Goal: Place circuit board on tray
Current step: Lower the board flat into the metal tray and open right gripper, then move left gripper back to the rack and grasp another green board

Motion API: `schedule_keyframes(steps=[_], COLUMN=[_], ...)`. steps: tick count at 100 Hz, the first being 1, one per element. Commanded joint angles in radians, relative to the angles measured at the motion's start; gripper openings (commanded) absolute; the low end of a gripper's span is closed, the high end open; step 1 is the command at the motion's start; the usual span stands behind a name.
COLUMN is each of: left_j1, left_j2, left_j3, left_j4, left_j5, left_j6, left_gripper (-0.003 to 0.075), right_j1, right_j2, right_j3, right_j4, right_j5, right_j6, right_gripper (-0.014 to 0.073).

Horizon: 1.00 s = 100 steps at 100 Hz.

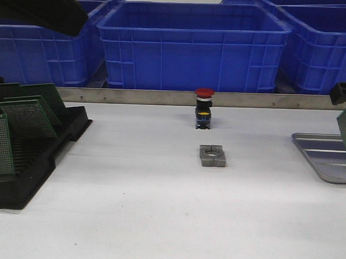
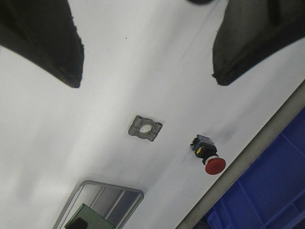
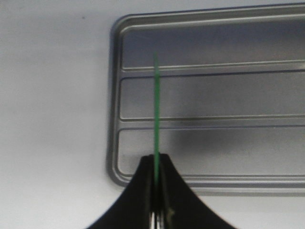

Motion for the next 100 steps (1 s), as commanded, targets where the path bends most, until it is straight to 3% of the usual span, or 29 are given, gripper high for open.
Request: schedule_keyframes(steps=[1, 11, 28, 35, 61, 83, 100], left_j1=[0.004, 0.004, 0.004, 0.004, 0.053, 0.110, 0.113], left_j2=[-0.026, -0.026, -0.026, -0.026, -0.070, -0.094, -0.057], left_j3=[-0.036, -0.036, -0.036, -0.036, -0.036, -0.036, -0.021], left_j4=[-0.041, -0.041, -0.041, -0.041, 0.002, 0.380, 0.525], left_j5=[-0.023, -0.023, -0.023, -0.023, -0.037, 0.023, 0.053], left_j6=[-0.010, -0.010, -0.010, -0.010, -0.012, -0.012, -0.012], left_gripper=[0.0526, 0.0526, 0.0526, 0.0526, 0.0526, 0.0526, 0.0523], right_j1=[-0.016, -0.017, -0.018, -0.023, -0.041, -0.041, -0.041], right_j2=[-0.001, 0.013, 0.011, 0.004, -0.105, -0.233, -0.278], right_j3=[-0.033, -0.033, -0.033, -0.034, -0.034, -0.034, -0.034], right_j4=[0.007, 0.003, -0.004, -0.005, -0.015, -0.016, -0.016], right_j5=[-0.077, -0.081, -0.108, -0.118, -0.091, -0.069, -0.070], right_j6=[-0.001, -0.002, -0.002, -0.002, -0.003, -0.003, -0.003], right_gripper=[-0.0062, 0.0020, 0.0463, 0.0563, 0.0538, 0.0538, 0.0538])
